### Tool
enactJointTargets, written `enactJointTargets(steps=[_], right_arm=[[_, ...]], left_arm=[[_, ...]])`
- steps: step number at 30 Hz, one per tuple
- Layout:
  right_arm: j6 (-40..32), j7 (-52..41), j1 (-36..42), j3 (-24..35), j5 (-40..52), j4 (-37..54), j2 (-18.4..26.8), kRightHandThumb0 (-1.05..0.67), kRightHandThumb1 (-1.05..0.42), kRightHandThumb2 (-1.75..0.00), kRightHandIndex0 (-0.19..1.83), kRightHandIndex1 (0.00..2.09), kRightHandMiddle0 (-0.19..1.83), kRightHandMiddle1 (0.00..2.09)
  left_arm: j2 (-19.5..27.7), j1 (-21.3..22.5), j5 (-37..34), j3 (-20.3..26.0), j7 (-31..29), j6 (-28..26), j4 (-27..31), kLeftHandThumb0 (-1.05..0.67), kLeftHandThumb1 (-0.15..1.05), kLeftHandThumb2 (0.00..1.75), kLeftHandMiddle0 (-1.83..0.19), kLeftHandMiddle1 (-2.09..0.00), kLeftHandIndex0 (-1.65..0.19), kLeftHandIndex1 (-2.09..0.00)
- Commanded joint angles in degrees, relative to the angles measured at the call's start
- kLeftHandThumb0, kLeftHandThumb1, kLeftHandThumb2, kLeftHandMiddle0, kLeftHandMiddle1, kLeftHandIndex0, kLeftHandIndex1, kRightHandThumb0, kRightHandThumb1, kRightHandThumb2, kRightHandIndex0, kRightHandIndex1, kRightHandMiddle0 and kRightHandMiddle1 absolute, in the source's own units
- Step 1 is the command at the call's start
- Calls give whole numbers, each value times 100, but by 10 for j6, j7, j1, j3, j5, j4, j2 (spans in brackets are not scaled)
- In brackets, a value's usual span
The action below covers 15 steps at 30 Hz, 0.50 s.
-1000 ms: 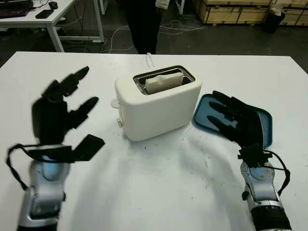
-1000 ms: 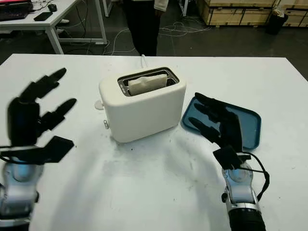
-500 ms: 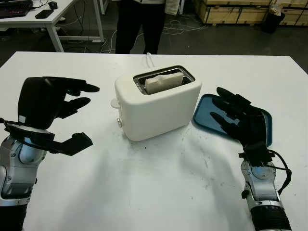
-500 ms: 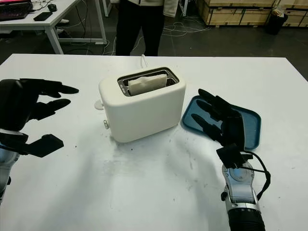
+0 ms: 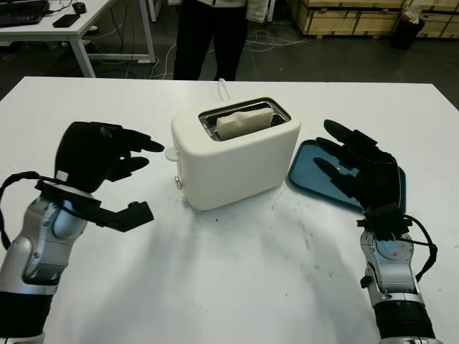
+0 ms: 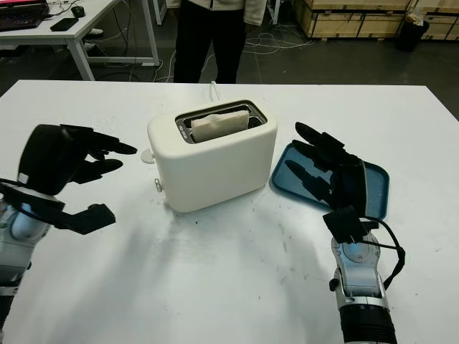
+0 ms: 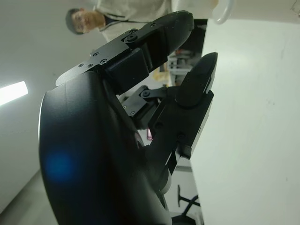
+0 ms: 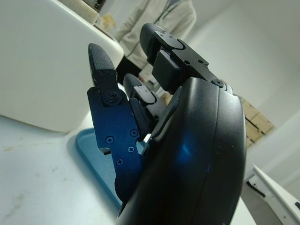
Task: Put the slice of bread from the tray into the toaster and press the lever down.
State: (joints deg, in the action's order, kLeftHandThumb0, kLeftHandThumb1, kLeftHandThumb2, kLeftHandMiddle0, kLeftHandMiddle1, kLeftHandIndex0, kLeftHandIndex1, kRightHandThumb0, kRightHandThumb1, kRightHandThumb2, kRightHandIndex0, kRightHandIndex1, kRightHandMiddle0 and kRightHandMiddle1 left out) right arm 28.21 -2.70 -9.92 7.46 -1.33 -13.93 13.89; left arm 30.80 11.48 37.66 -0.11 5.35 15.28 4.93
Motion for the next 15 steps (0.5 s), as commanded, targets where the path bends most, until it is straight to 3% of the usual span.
enactJointTargets(steps=[1,15], right_arm=[[-9,1,-5,0,-3,-2,0,-33,-89,0,84,1,75,1],[-5,0,-3,-1,0,-6,-2,-36,-88,0,84,1,75,0]], left_arm=[[-5,12,9,-8,15,7,-13,0,67,0,-99,-126,-128,-1],[-5,35,15,-22,37,13,-49,3,67,0,-96,-136,-128,-1]])
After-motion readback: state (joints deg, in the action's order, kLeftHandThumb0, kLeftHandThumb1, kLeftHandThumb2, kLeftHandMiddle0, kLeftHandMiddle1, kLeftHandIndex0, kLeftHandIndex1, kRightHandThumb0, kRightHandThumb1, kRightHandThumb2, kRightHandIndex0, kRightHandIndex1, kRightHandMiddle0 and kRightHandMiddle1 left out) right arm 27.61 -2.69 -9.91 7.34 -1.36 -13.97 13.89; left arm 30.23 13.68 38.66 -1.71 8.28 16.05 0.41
